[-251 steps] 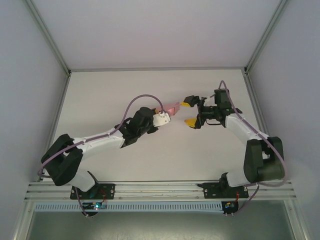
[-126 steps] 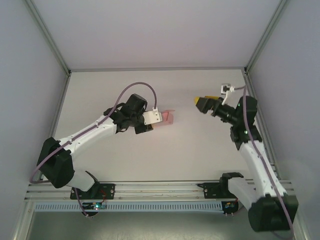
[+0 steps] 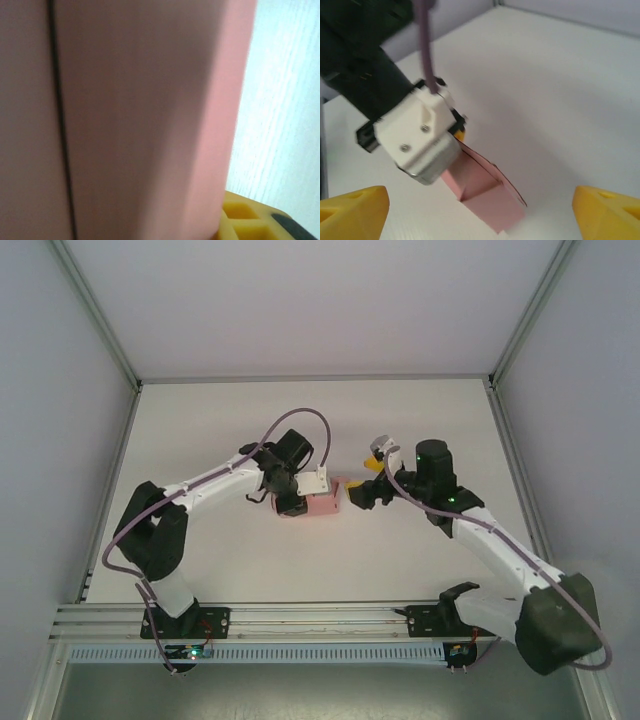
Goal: Assemble paper box
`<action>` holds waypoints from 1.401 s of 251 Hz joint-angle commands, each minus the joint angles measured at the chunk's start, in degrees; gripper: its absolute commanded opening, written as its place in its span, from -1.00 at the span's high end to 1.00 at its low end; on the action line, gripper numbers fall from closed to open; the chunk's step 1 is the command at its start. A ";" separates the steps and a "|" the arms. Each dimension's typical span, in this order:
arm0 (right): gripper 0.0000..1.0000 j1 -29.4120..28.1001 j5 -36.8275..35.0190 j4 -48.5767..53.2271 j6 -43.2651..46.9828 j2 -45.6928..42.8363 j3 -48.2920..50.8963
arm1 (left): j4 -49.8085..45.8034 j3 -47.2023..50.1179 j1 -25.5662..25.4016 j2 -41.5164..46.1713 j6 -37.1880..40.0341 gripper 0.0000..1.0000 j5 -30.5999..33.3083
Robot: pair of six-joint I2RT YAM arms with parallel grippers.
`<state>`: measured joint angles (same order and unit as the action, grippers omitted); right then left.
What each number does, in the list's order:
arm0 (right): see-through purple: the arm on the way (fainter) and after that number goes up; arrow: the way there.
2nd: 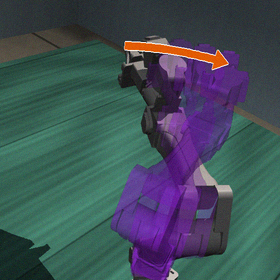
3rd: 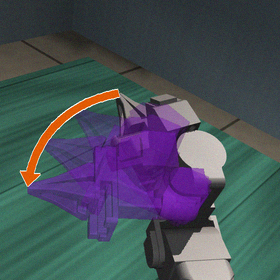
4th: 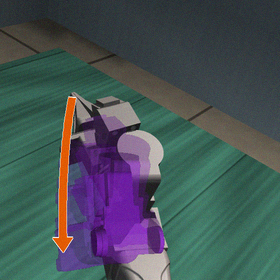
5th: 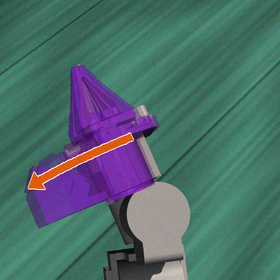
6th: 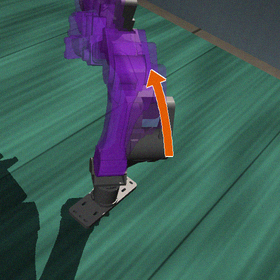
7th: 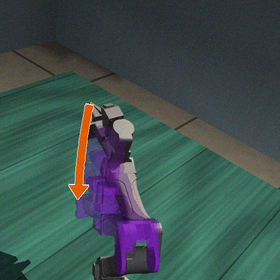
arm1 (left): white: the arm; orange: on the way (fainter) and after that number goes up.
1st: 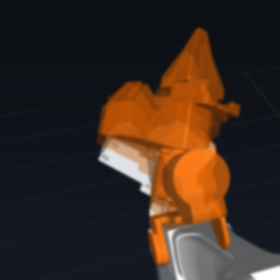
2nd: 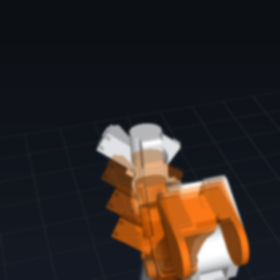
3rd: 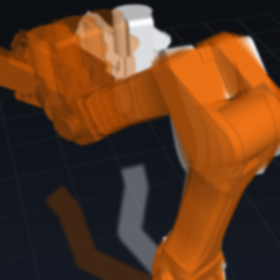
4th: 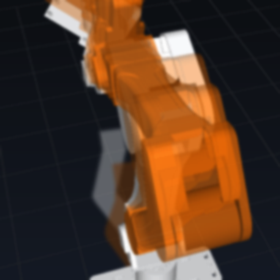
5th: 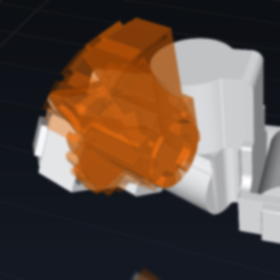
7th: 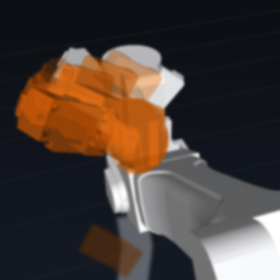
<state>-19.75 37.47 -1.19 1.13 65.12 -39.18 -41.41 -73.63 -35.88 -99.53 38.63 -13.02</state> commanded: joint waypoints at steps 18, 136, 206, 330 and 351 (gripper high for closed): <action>-0.70 -1.14 -5.31 3.39 -1.96 3.89 -4.08 | -3.24 -2.39 0.70 -5.25 -2.38 0.12 1.87; -0.20 -1.28 -8.23 10.17 1.69 16.66 -13.64 | -2.63 -3.44 0.63 -8.13 -2.34 -0.03 -0.42; 0.20 -2.53 -5.19 14.17 3.00 21.89 -18.32 | -3.08 -4.95 0.64 -9.37 -2.84 -0.04 -0.69; 0.43 -6.22 -14.56 21.79 -1.04 21.33 -18.56 | -2.37 -6.15 0.74 -10.28 -3.56 -0.08 -1.06; 0.47 -6.12 -14.77 22.58 0.18 21.92 -19.34 | -3.01 -6.44 0.75 -10.51 -3.56 -0.08 -0.96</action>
<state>-24.29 24.45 15.46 0.23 85.86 -58.39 -42.28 -80.20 -35.48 -106.19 35.53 -12.49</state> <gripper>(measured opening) 0.285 0.539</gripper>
